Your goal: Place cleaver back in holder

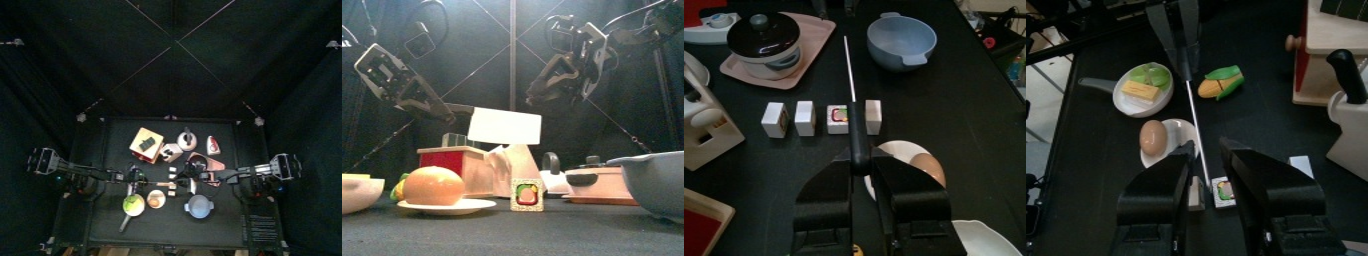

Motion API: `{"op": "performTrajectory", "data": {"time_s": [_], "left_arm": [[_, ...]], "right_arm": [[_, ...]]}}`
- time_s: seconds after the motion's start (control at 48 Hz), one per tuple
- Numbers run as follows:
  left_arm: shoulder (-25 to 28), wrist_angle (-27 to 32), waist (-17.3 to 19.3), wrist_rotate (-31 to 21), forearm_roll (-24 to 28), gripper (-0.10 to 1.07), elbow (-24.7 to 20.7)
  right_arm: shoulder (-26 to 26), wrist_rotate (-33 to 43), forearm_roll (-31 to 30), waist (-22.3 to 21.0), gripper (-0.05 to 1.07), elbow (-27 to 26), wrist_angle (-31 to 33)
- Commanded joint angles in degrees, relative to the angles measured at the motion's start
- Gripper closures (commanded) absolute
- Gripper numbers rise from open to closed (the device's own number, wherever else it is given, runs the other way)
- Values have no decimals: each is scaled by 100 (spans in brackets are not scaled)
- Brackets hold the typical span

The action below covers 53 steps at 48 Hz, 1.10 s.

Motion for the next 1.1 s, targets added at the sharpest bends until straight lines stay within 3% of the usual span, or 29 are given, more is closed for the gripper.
{"op": "performTrajectory", "data": {"time_s": [0.0,0.229,0.479,0.646,0.875,1.083], "left_arm": [[-53,-44,9,-18,-9,56,-123],[-369,439,9,-26,-211,56,-325],[-1143,1187,97,-26,-932,56,-536],[-1749,1846,290,-9,-1248,56,-747],[-2127,3103,932,-18,-1178,56,-1406],[-2118,4157,1529,-18,-1169,56,-2048]], "right_arm": [[-193,-18,53,-123,35,-26,-229],[-404,-18,18,-290,35,211,-809],[-677,-79,-44,-650,36,422,-1046],[-721,-18,-193,-1063,43,448,-1134],[-659,-18,-185,-1503,61,396,-1160],[-633,-18,-79,-1731,64,396,-1160]]}}
